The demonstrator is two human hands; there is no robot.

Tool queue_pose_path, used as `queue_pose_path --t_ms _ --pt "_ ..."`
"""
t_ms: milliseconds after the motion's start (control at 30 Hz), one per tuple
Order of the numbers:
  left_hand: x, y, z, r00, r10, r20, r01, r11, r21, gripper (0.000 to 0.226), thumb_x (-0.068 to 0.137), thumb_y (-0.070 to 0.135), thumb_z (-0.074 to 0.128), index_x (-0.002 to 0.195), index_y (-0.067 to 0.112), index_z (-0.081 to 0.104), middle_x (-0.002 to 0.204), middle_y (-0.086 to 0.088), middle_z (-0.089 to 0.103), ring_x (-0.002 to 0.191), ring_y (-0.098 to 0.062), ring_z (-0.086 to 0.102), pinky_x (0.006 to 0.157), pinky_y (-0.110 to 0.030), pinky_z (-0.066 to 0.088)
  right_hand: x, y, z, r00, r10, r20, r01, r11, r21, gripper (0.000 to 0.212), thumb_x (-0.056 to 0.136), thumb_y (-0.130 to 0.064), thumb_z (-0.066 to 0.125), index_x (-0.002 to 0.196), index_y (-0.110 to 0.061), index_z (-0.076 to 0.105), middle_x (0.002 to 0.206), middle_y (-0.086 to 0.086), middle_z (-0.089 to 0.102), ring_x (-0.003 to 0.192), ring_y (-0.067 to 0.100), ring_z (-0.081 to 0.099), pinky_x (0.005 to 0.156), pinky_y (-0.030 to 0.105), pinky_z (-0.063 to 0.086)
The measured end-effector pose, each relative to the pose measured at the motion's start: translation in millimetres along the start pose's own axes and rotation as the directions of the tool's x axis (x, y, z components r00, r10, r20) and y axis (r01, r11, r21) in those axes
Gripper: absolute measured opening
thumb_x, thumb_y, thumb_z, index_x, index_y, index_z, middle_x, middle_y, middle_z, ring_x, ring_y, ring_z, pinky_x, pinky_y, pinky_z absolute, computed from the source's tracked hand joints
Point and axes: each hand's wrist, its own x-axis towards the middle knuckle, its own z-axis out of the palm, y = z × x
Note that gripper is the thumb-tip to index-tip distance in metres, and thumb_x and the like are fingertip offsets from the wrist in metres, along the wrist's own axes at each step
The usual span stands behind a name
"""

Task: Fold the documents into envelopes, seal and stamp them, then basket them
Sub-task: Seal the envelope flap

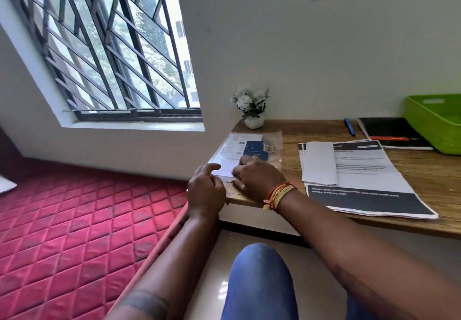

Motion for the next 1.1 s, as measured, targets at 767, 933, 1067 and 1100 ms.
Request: queue_pose_path --t_ms 767,933,1067,1100 --pt "4.5 -16.7 -15.7 0.960 0.128 0.250 -0.125 0.992 -0.027 0.047 0.086 0.007 0.068 0.131 0.022 0.071 0.136 0.001 0.066 0.126 -0.018 0.060 0.107 -0.020 0.040 -24.4 -1.4 -6.9 0.996 -0.046 -0.073 0.054 0.993 0.109 0.025 0.099 -0.038 0.053 0.109 -0.023 0.070 0.104 0.000 0.072 0.095 0.022 0.063 0.079 0.036 0.053" --pt "3.0 -10.3 -9.2 0.984 0.042 0.176 -0.029 0.996 -0.079 0.064 0.087 0.015 0.071 0.147 0.027 0.052 0.137 0.000 0.065 0.120 -0.024 0.063 0.097 -0.028 0.045 -24.3 -0.4 -8.6 0.980 0.070 -0.184 -0.025 0.972 0.234 0.018 0.097 -0.035 0.059 0.107 -0.021 0.065 0.100 0.003 0.071 0.091 0.020 0.062 0.076 0.034 0.051" --pt "5.0 -8.7 -5.8 0.987 -0.002 0.161 0.014 0.997 -0.071 0.071 0.090 0.015 0.066 0.155 0.027 0.039 0.136 -0.003 0.066 0.119 -0.031 0.063 0.095 -0.032 0.045 -27.0 -4.8 -6.9 0.949 0.115 -0.294 -0.016 0.948 0.318 0.013 0.095 -0.034 0.064 0.103 -0.024 0.065 0.093 0.004 0.066 0.086 0.018 0.059 0.073 0.034 0.051" --pt "5.6 -9.4 -5.2 0.988 -0.008 0.155 0.020 0.997 -0.074 0.068 0.091 0.015 0.065 0.153 0.027 0.042 0.134 -0.004 0.067 0.119 -0.031 0.063 0.092 -0.031 0.045 -26.9 -6.4 -6.5 0.939 0.130 -0.318 -0.017 0.942 0.335 0.013 0.095 -0.035 0.065 0.103 -0.025 0.065 0.092 0.003 0.064 0.084 0.017 0.058 0.072 0.033 0.051"
